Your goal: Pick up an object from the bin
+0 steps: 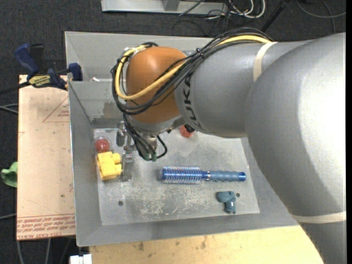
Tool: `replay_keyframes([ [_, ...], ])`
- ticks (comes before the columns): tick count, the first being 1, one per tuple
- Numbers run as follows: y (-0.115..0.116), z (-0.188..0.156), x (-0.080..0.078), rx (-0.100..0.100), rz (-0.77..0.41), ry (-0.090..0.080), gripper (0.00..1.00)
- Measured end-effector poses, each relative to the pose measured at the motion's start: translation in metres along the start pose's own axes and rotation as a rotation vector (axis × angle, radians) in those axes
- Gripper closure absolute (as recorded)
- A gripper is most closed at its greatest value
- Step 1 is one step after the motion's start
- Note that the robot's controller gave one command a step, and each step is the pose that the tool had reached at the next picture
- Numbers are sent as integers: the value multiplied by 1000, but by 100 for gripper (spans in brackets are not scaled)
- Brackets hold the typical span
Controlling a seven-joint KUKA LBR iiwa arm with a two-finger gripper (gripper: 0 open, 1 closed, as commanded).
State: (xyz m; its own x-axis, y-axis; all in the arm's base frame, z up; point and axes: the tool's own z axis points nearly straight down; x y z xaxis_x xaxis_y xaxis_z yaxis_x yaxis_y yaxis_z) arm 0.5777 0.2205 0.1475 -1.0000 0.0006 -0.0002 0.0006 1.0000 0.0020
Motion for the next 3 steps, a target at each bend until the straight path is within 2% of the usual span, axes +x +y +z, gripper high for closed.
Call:
replay_keyframes([
  [1, 21, 80, -24, 0, -487, 1, 0],
  [2, 21, 78, -25, 0, -484, -2, 100],
  [3, 23, -89, -29, 0, -612, -13, 100],
])
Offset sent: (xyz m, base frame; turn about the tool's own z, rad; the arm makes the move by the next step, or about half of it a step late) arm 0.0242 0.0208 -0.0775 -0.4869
